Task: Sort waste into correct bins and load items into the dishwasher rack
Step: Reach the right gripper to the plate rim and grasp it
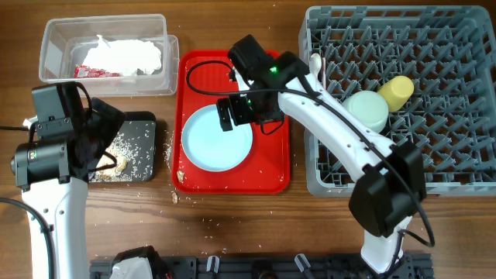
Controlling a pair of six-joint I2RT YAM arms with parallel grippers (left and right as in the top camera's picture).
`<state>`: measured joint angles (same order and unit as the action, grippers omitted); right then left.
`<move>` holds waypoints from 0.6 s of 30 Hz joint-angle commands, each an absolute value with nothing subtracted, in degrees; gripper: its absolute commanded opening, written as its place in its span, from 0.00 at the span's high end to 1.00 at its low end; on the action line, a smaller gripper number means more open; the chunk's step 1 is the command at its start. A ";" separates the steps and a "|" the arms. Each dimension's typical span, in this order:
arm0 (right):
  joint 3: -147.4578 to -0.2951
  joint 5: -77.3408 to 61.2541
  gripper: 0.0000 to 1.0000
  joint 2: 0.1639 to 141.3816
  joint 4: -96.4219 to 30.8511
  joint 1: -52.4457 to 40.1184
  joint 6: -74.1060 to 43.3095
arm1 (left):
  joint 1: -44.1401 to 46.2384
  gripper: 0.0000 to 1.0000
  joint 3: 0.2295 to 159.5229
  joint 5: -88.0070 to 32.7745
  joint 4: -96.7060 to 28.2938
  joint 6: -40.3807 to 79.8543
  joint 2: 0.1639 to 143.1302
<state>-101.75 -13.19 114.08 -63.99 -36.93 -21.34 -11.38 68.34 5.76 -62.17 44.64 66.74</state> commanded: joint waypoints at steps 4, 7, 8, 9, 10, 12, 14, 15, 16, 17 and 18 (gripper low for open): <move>-101.62 -10.26 0.06 120.07 -63.18 -36.91 -21.98 | -11.70 0.00 68.69 5.87 -62.22 43.81 66.54; -101.60 -7.11 0.25 123.94 -63.05 -36.91 -24.16 | -11.70 0.00 68.69 5.87 -62.22 43.81 66.54; -101.60 -6.44 0.28 125.23 -62.74 -36.91 -24.14 | -11.70 0.00 68.69 5.87 -62.22 43.81 66.54; -101.60 -6.17 0.32 126.74 -62.28 -36.91 -24.05 | -11.70 0.00 68.69 5.87 -62.22 43.81 66.54; -101.60 -6.22 0.36 127.98 -61.93 -36.91 -24.10 | -11.68 0.00 68.69 5.87 -62.22 43.81 66.54; -101.60 -6.17 0.38 129.99 -61.60 -36.91 -24.12 | -11.70 0.00 68.69 5.87 -62.22 43.81 66.54; -101.60 -6.17 0.39 130.87 -61.04 -36.91 -24.10 | -11.70 0.00 68.69 5.87 -62.22 43.81 66.54; -101.60 -6.17 0.41 131.57 -60.51 -36.91 -24.12 | -11.68 0.00 68.69 5.87 -62.22 43.81 66.54; -101.58 -6.20 0.45 131.83 -60.34 -36.91 -24.12 | -11.70 0.00 68.69 5.87 -62.22 43.81 66.54; -101.49 -6.17 0.49 132.40 -60.20 -36.91 -24.10 | -11.70 0.00 68.69 5.87 -62.22 43.81 66.54; -101.49 -6.20 0.56 132.55 -60.23 -36.91 -24.16 | -11.68 0.00 68.69 5.87 -62.22 43.81 66.54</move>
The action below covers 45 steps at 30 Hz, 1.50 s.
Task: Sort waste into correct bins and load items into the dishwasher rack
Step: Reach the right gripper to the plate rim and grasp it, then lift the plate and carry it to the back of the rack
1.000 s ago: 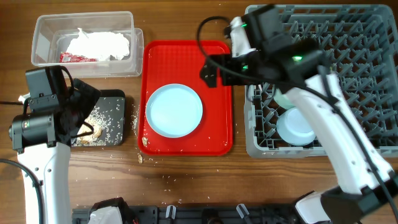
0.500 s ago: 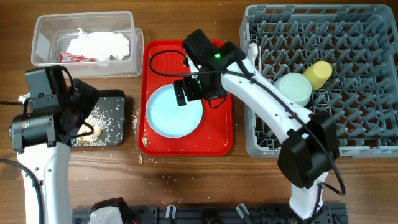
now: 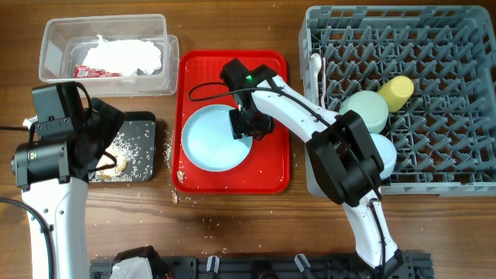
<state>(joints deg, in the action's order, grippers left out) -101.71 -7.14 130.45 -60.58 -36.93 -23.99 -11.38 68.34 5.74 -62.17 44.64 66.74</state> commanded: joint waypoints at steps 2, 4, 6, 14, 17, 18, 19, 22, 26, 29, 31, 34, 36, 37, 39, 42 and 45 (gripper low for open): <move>-101.49 -6.20 0.69 132.66 -60.20 -36.91 -24.18 | -11.68 0.00 68.69 5.87 -62.22 43.79 66.54; -101.51 -6.20 0.89 132.64 -60.23 -36.91 -24.23 | -11.70 0.00 68.69 5.87 -62.22 43.81 66.54; -101.56 -6.17 0.96 132.64 -60.47 -36.82 -24.53 | -11.68 0.00 68.69 5.87 -62.22 43.81 66.54; -105.75 -4.12 0.96 123.66 -65.12 -30.09 -25.50 | -11.68 0.00 68.69 5.87 -62.22 43.81 66.54; -105.75 0.71 0.96 116.84 -64.77 -25.10 -25.47 | -11.70 0.00 68.69 5.87 -62.22 43.81 66.54; -105.75 1.87 0.96 114.50 -64.88 -22.98 -25.43 | -11.70 0.00 68.69 5.87 -62.22 43.81 66.54; -105.75 2.61 0.96 112.68 -64.95 -21.17 -25.23 | -11.70 0.00 68.69 5.87 -62.22 43.79 66.54; -105.75 7.29 0.96 107.00 -64.95 -15.18 -25.34 | -11.70 0.00 68.69 5.87 -62.22 43.81 66.54; -105.75 22.02 0.96 102.72 -65.23 -9.98 -27.59 | -11.68 0.00 68.69 5.87 -62.22 43.79 66.54; -105.36 32.82 0.96 102.80 -64.93 -9.74 -30.26 | -11.70 0.00 68.69 5.87 -62.22 43.81 66.54; -105.25 36.86 0.96 102.98 -63.94 -9.78 -32.10 | -11.70 0.00 68.69 5.87 -62.22 43.81 66.54; -105.25 40.16 0.96 103.02 -60.75 -9.78 -33.19 | -11.70 0.00 68.69 5.87 -62.22 43.81 66.54; -105.25 40.10 0.96 103.53 -59.18 -9.78 -33.19 | -11.68 0.00 68.69 5.87 -62.22 43.81 66.54; -105.25 40.10 0.96 103.85 -58.83 -9.78 -33.23 | -11.70 0.00 68.69 5.87 -62.22 43.81 66.54; -104.92 40.07 0.96 105.30 -58.57 -9.96 -34.89 | -11.68 0.00 68.69 5.87 -62.22 43.79 66.54; -103.57 40.01 0.96 106.59 -57.58 -10.70 -36.51 | -11.70 0.00 68.69 5.87 -62.22 43.79 66.54; -101.60 40.12 0.96 107.72 -54.48 -12.53 -35.99 | -11.70 0.00 68.69 5.87 -62.22 43.81 66.54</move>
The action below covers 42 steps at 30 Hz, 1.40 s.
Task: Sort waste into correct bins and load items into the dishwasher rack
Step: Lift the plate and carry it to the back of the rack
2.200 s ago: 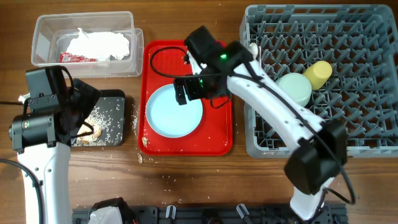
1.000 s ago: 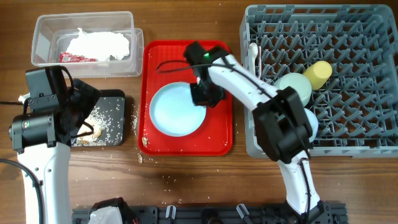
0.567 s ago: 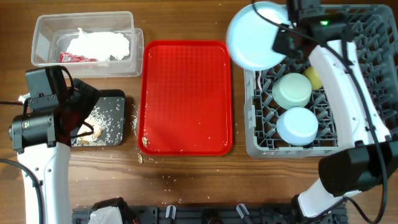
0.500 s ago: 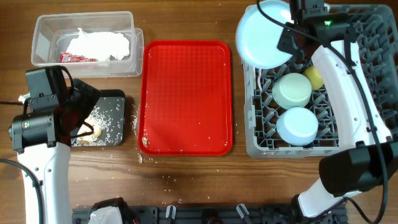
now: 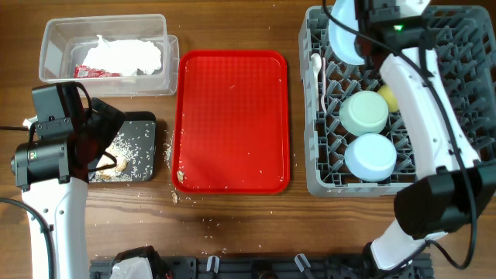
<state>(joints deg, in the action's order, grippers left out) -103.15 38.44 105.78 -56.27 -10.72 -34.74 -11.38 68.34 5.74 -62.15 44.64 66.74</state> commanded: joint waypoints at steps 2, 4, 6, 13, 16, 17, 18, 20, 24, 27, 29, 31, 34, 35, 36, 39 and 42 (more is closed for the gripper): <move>-101.54 41.80 0.96 108.77 -53.54 -13.87 -36.01 | -11.70 0.00 68.69 5.87 -62.22 43.81 66.54; -101.54 44.31 0.96 109.86 -53.30 -15.07 -36.01 | -11.68 0.00 68.69 5.87 -62.22 43.79 66.54; -101.54 46.30 0.96 111.20 -53.15 -16.08 -35.97 | -11.68 0.00 68.69 5.87 -62.22 43.81 66.54; -101.54 49.95 0.96 112.31 -51.22 -16.56 -32.97 | -11.70 0.00 68.69 5.87 -62.22 43.79 66.54; -101.54 49.71 0.96 113.67 -51.05 -16.53 -32.99 | -11.70 0.00 68.69 5.87 -62.22 43.79 66.54; -101.54 49.69 0.96 114.21 -50.98 -16.53 -32.99 | -11.70 0.00 68.69 5.87 -62.22 43.79 66.54; -101.54 49.71 0.96 115.00 -51.00 -16.53 -32.97 | -11.68 0.00 68.69 5.87 -62.22 43.81 66.54; -101.54 48.93 0.96 116.20 -51.00 -16.80 -32.97 | -11.70 0.00 68.69 5.87 -62.22 43.81 66.54; -101.56 46.00 0.95 116.38 -50.41 -19.07 -31.31 | -11.70 0.00 68.69 5.87 -62.22 43.81 66.54; -101.97 46.28 0.88 116.29 -49.12 -22.20 -26.57 | -11.70 0.00 68.69 5.87 -62.22 43.81 66.54; -102.94 46.22 0.84 115.96 -49.63 -23.38 -25.63 | -11.68 0.00 68.69 5.87 -62.22 43.81 66.54; -104.03 45.30 0.69 114.74 -50.57 -24.53 -25.43 | -11.70 0.00 68.69 5.87 -62.22 43.79 66.54; -104.05 38.76 0.55 111.79 -51.22 -24.93 -25.50 | -11.68 0.00 68.69 5.87 -62.22 43.81 66.54; -104.05 36.36 0.51 111.04 -51.31 -24.71 -25.52 | -11.70 0.00 68.69 5.87 -62.22 43.79 66.54; -104.05 34.83 0.46 110.56 -51.35 -24.49 -25.54 | -11.68 0.00 68.69 5.87 -62.22 43.81 66.54; -104.05 31.55 0.30 109.32 -51.75 -23.44 -25.69 | -11.68 0.00 68.69 5.87 -62.22 43.81 66.54; -104.05 30.79 0.27 107.74 -53.58 -23.00 -27.03 | -11.68 0.00 68.69 5.87 -62.22 43.81 66.54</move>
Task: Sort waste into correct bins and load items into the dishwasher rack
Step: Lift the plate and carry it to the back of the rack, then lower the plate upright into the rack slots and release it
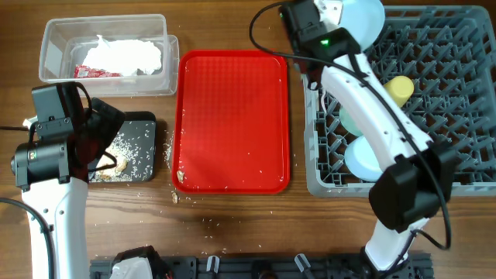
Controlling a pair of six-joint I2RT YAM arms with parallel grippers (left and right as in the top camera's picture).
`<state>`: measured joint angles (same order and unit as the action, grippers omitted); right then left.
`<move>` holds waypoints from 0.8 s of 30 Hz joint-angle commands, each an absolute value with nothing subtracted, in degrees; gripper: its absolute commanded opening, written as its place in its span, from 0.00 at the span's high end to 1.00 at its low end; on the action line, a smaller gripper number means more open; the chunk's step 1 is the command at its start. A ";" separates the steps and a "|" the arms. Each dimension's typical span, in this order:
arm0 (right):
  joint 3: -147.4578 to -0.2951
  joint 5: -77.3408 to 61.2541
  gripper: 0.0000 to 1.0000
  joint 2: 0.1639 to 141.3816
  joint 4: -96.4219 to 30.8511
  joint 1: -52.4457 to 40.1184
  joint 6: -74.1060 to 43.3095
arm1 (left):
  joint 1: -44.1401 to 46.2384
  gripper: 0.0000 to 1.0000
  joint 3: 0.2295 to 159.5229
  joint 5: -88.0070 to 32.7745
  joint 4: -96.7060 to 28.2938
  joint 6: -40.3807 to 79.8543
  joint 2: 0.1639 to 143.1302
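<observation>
A light blue plate (364, 18) hangs at the back left edge of the grey dishwasher rack (449, 116), with my right gripper (338, 12) shut on its left rim. In the rack lie a yellow cup (400, 89), a pale green bowl (350, 118), a light blue bowl (358, 160) and a white spoon (314, 74), the bowls partly covered by my right arm. The red tray (232, 120) holds only crumbs. My left gripper (108, 151) hangs over a black tray (132, 147) of rice, its fingers hidden beneath the wrist.
A clear plastic bin (105, 48) at the back left holds white tissue and a red wrapper. Rice grains and crumbs are scattered on the wooden table (232, 225) around the black tray and the red tray's front left corner. A dark rail runs along the front edge.
The right arm has swung so its wrist now sits left of the plate. The plate has shifted right and farther back along the rack's edge. The left arm has not moved.
My right gripper was above the light blue plate on the red tray, then at the plate's right rim. Later the tray was bare and the plate was held over the rack's back left corner. Now it hangs at the rack's back edge.
</observation>
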<state>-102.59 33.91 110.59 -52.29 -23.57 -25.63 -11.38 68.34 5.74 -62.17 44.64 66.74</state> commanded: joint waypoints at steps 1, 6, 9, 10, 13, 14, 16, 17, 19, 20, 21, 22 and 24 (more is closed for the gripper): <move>-104.05 30.70 0.25 107.20 -54.11 -23.00 -27.18 | -11.70 0.00 68.69 5.87 -62.22 43.81 66.54; -104.05 30.30 0.00 103.83 -55.31 -22.59 -28.86 | -11.70 0.00 68.69 5.87 -62.22 43.81 66.54; -104.01 25.45 0.00 103.66 -55.13 -18.09 -32.14 | -11.70 0.00 68.69 5.87 -62.22 43.79 66.54; -103.85 19.68 0.00 103.66 -54.59 -15.51 -32.08 | -11.70 0.00 68.69 5.87 -62.22 43.81 66.54; -103.77 1.54 0.01 103.68 -52.27 -6.85 -30.30 | -11.68 0.00 68.69 5.87 -62.22 43.81 66.54; -103.77 -4.29 0.00 103.68 -51.09 -3.95 -29.78 | -11.70 0.00 68.69 5.87 -62.22 43.79 66.54; -103.74 -11.88 0.01 103.92 -49.71 0.47 -30.02 | -11.70 0.00 68.69 5.87 -62.22 43.81 66.54; -103.74 -13.69 0.01 104.25 -49.58 2.24 -30.22 | -11.68 0.00 68.69 5.87 -62.22 43.81 66.54; -103.37 -13.82 0.01 105.49 -49.65 4.03 -30.74 | -11.68 0.00 68.69 5.87 -62.24 43.79 66.54; -103.20 -13.85 0.01 106.45 -49.63 4.43 -30.85 | -11.70 0.00 68.69 5.87 -62.22 43.81 66.54; -102.85 -13.91 0.01 107.28 -49.19 4.43 -30.94 | -11.68 0.00 68.69 5.87 -62.22 43.79 66.54; -102.28 -14.66 0.01 109.30 -48.12 4.36 -31.11 | -11.68 0.00 68.69 5.87 -62.22 43.79 66.54; -102.28 -16.95 0.01 111.50 -46.85 4.34 -31.11 | -11.70 0.00 68.69 5.87 -62.22 43.81 66.54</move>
